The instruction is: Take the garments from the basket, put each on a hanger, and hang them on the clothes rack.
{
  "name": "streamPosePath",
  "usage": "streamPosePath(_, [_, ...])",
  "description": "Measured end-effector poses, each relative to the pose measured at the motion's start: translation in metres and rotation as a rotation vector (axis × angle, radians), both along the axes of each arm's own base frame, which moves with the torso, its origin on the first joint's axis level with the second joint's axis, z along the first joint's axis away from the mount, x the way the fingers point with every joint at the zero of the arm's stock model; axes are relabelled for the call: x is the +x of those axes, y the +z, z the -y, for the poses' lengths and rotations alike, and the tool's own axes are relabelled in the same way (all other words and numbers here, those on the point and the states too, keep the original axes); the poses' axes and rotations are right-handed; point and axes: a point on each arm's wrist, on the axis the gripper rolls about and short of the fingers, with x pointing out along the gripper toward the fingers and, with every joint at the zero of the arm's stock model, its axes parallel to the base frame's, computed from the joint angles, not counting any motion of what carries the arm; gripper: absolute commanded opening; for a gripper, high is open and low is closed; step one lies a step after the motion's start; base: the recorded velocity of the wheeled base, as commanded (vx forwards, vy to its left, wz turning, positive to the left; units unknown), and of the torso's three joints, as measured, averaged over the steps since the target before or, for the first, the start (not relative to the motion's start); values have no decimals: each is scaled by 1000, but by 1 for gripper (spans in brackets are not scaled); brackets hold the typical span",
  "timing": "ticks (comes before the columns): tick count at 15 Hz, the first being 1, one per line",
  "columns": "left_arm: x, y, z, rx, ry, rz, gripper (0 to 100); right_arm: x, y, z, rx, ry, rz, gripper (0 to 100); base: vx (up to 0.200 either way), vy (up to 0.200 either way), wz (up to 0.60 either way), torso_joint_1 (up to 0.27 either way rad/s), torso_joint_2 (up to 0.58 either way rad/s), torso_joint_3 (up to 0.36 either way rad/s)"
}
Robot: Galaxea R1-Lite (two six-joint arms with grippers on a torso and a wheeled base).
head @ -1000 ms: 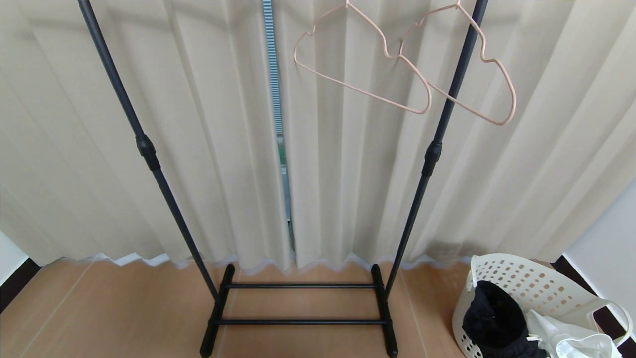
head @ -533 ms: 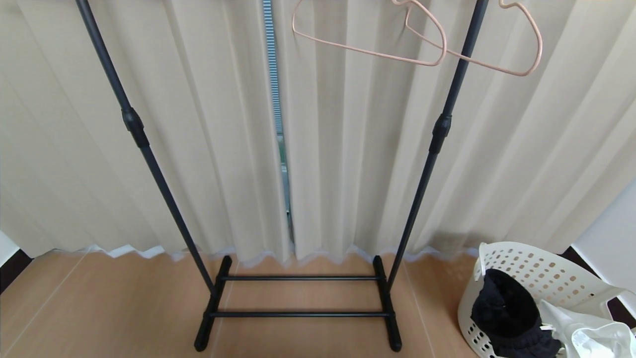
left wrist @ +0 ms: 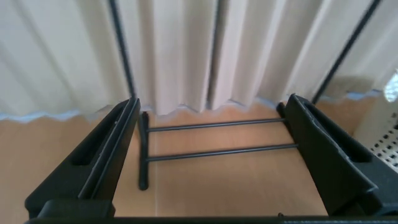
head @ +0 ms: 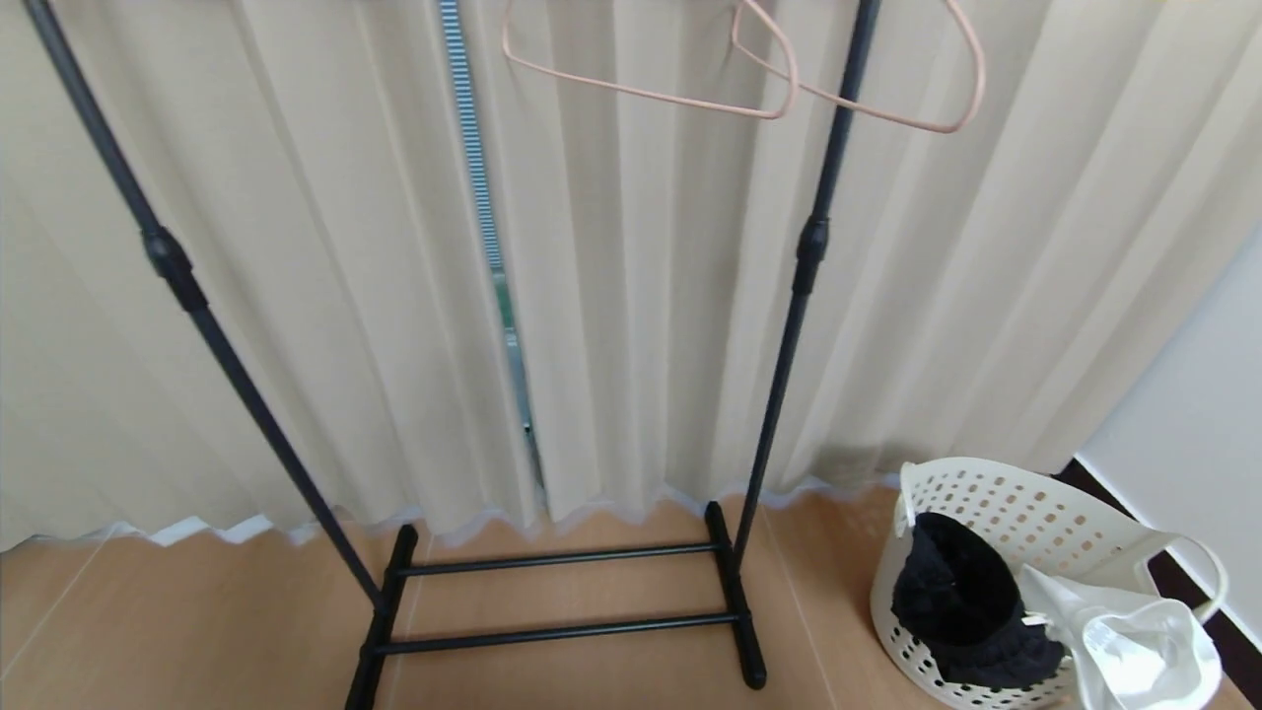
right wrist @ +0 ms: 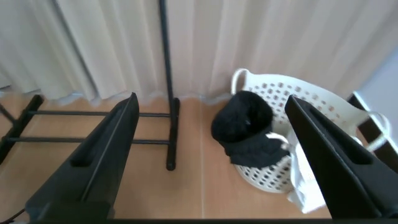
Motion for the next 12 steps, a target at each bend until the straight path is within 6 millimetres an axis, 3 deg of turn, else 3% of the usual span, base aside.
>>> streamPosePath(3, [0,0,0,0,0,0,100,0,0,0,0,1,1,100,0,0,-600,-1,2,1])
streamPosePath(5, [0,0,0,0,0,0,100,0,0,0,0,0,0,100,0,0,0,0,0,0])
streamPosePath(12, [0,0,0,1,0,-2,100,0,0,0,2,0,0,100,0,-200,0,4,1,2])
